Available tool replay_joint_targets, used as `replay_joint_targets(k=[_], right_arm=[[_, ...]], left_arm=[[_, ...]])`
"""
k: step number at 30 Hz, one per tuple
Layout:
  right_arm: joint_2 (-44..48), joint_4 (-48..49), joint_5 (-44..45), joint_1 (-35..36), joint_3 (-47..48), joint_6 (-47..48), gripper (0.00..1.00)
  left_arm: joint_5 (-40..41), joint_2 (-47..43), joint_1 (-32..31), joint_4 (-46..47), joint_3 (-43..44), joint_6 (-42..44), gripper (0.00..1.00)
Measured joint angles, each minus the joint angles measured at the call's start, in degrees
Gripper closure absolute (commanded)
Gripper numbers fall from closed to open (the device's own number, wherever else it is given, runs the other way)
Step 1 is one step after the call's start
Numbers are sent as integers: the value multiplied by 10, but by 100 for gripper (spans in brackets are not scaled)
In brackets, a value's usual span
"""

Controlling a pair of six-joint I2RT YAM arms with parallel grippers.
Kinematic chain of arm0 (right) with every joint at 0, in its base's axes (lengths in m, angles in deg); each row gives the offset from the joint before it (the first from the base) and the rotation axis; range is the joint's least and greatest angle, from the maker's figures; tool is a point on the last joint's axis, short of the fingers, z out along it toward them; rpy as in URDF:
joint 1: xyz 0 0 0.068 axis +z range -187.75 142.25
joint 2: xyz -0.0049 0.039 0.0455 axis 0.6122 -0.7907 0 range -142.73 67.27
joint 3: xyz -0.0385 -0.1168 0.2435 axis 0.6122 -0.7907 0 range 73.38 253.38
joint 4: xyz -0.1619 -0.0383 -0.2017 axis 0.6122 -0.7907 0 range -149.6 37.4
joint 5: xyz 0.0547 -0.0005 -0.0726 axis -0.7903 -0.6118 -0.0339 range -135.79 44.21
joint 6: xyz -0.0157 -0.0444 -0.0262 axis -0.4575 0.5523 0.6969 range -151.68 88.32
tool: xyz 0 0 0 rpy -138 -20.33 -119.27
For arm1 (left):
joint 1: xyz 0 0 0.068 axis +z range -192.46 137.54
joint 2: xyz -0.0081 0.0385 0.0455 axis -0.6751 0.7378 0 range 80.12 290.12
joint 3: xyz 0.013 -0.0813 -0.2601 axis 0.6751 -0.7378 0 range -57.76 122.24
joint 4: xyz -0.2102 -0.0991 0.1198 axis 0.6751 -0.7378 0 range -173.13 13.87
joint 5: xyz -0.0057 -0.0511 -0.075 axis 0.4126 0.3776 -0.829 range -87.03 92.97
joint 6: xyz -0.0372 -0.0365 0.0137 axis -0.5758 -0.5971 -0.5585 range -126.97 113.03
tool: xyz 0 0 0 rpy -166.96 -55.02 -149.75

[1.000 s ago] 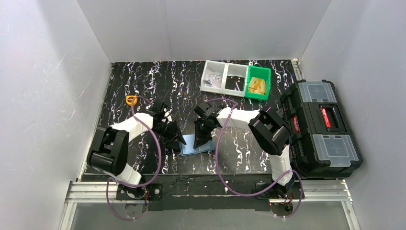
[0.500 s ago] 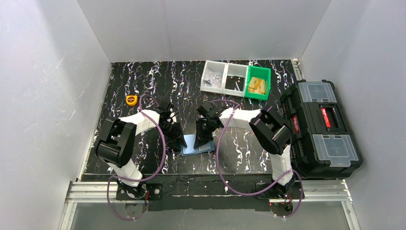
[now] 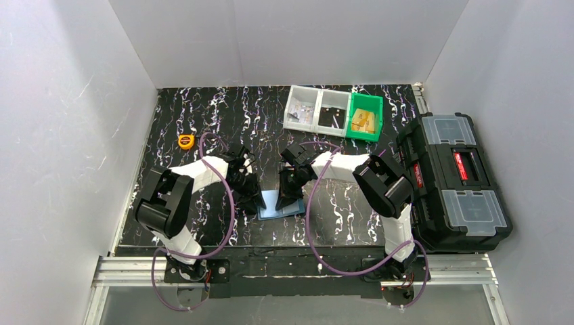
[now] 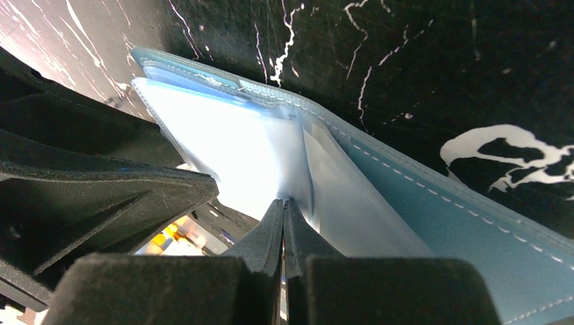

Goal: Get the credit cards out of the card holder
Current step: Close the card holder at the center of the board.

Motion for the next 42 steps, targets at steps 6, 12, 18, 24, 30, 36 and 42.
replay_joint_targets(k=[6, 12, 18, 24, 30, 36, 42], right_arm=[[14, -1, 14, 2, -6, 0, 65], [41, -48, 107, 29, 17, 24, 34], [-4, -176, 240, 83, 173, 51, 27], [-66, -261, 341, 122, 264, 61, 31], [-78, -306, 373, 128, 260, 61, 35], [-80, -307, 373, 128, 258, 61, 34], [-88, -312, 362, 130, 264, 63, 47]], left_arm=[[17, -13, -11, 5, 0, -3, 73], [65, -50, -10, -19, 10, -4, 88], [73, -104, 49, -39, 13, -3, 90], [58, -108, 97, -41, 10, 0, 90], [33, -108, 98, -30, -6, 0, 90], [19, -108, 98, -17, -12, -1, 90], [6, -107, 98, -4, -13, -4, 91]])
